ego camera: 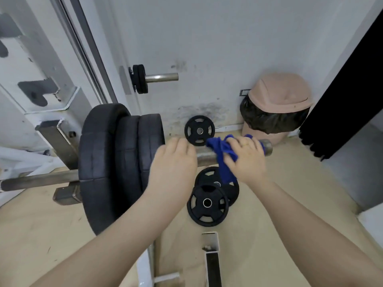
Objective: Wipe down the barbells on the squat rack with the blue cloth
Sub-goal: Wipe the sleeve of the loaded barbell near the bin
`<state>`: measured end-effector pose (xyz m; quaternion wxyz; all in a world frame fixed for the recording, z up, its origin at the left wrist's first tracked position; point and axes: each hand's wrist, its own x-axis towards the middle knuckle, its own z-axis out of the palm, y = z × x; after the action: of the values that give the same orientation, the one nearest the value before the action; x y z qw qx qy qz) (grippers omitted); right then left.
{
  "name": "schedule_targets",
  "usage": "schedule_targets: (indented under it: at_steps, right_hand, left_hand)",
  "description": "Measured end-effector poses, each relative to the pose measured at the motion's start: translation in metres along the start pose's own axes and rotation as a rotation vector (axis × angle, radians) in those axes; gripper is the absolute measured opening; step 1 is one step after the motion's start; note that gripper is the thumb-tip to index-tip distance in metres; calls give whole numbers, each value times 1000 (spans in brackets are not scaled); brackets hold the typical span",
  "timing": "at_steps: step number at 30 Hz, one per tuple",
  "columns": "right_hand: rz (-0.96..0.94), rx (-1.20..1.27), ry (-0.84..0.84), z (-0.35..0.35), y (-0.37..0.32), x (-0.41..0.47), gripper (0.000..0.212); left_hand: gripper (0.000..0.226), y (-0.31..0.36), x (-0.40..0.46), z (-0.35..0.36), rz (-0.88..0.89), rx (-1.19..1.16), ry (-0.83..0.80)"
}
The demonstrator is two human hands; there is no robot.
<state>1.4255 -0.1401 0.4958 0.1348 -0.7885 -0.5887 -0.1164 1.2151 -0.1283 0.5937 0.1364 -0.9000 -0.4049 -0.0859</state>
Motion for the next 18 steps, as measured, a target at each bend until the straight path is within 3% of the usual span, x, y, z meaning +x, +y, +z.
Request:
schedule_targets:
  at_steps: [3,6,10,15,18]
  right_hand:
    - [87,1,1,-2,-13,3,54]
    - [-128,40,21,8,-53,-2,55]
    - [-334,65,-30,5,-23,10,51]
    - [160,76,13,-7,34,22,41]
    - [157,0,32,-1,2,10,50]
  left_hand:
    - [27,23,13,11,-66,-11,-118]
    - [29,33,26,38,-194,1,-273]
    - [25,30,32,53,-255,-34,-232]
    - [23,27,30,58,-251,-34,-201]
    - [20,31,29,59,-261,21,-110]
